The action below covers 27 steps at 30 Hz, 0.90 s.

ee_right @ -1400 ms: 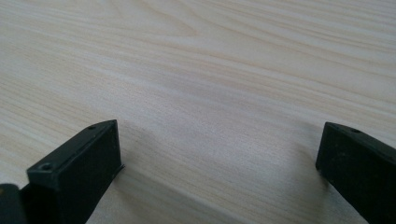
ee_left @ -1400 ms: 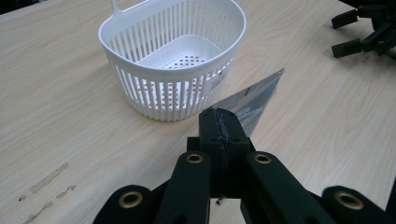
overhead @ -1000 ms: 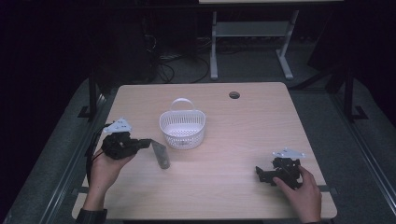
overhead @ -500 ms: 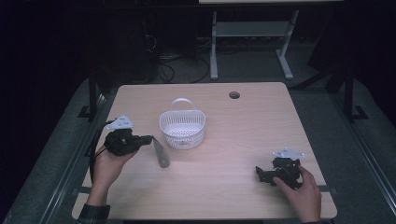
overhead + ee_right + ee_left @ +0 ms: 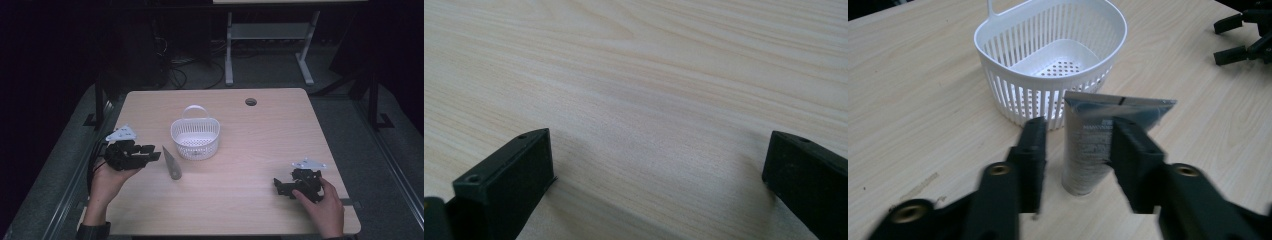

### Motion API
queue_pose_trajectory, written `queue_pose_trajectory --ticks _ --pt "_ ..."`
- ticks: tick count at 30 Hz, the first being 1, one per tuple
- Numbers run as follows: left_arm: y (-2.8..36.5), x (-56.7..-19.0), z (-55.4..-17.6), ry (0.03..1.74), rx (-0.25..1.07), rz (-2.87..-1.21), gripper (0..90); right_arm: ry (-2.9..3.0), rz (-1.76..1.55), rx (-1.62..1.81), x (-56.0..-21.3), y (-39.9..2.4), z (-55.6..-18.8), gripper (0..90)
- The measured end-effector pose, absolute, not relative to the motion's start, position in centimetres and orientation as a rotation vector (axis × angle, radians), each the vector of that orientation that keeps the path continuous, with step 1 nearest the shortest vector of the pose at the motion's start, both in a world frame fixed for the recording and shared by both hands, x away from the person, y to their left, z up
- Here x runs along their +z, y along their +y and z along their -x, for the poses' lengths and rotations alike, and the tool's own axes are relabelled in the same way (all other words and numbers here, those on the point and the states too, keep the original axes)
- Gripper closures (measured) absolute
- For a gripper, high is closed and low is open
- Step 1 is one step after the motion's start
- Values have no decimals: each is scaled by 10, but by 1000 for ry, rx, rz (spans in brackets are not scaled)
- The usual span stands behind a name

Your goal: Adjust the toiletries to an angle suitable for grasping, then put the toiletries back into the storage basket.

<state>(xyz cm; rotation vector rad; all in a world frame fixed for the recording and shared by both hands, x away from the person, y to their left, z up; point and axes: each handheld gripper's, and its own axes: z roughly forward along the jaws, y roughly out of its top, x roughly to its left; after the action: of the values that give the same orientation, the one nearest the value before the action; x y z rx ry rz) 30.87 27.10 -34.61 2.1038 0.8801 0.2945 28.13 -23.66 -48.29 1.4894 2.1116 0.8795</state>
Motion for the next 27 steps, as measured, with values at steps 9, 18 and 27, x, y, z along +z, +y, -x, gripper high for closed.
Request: queue_pose_trajectory --ticks 9,18,27 --pt "268 -344 -306 862 283 -2116 274 2108 -1493 879 -483 -236 -282 0" --pt "258 -346 -311 861 263 -2188 130 2108 -1493 879 -483 -236 -282 0" --pt "241 -335 -319 828 252 -2257 126 2108 -1494 879 -483 -236 -282 0"
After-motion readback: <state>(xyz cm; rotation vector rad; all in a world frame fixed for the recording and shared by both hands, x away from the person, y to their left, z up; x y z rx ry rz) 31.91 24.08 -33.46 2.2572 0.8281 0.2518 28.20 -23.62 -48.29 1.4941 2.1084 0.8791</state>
